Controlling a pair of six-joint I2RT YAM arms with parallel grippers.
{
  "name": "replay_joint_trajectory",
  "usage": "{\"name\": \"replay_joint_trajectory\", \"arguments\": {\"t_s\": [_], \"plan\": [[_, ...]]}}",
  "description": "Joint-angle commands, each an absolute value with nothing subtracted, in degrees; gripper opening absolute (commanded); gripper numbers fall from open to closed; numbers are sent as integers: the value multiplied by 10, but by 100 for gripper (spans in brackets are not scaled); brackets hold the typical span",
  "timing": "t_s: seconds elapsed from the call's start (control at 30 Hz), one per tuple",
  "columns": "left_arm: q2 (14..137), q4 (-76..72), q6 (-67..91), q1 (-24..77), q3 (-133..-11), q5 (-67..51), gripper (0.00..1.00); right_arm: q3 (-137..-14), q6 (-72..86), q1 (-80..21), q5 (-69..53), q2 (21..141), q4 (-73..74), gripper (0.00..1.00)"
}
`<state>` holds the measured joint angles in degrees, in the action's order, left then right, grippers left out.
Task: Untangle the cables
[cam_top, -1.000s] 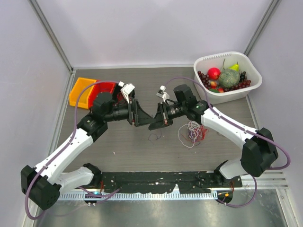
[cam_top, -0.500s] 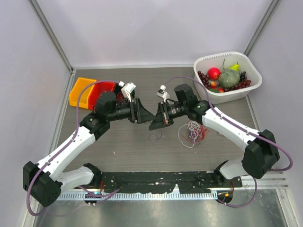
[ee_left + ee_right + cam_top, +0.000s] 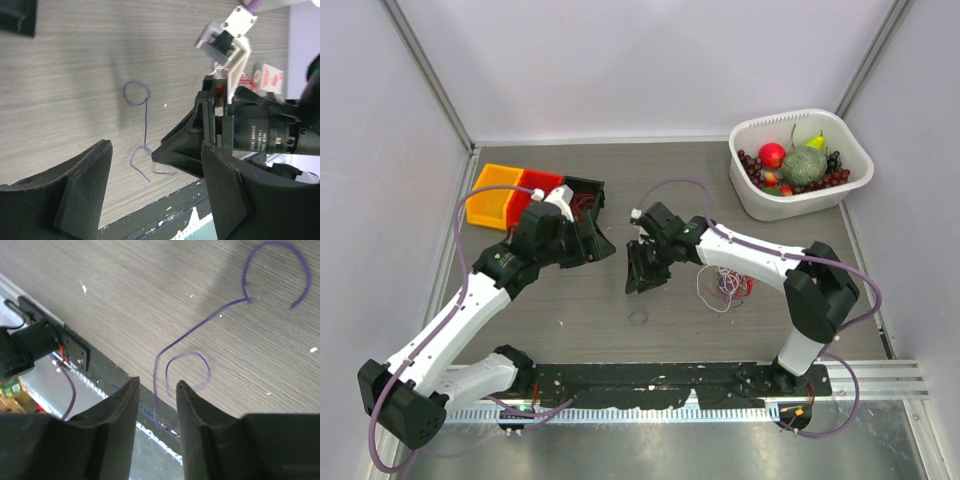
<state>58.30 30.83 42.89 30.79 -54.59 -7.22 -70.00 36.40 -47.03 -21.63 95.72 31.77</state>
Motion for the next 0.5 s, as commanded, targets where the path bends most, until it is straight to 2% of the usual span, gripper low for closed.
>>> {"name": "replay_joint_trajectory", "arguments": {"t_s": [0.0, 0.07, 0.23, 0.47], "plan": [[578, 390, 421, 306, -562, -29, 79, -755, 351, -472, -148, 948, 356, 54], [588, 391, 416, 305, -556, -47, 81, -757, 343, -461, -137, 926, 371, 59], [685, 427, 388, 327, -583, -88, 82, -700, 342, -384, -121, 825, 410, 60], [887, 514, 289, 453, -693, -13, 84, -619, 325, -317, -117, 698, 451, 59]]}}
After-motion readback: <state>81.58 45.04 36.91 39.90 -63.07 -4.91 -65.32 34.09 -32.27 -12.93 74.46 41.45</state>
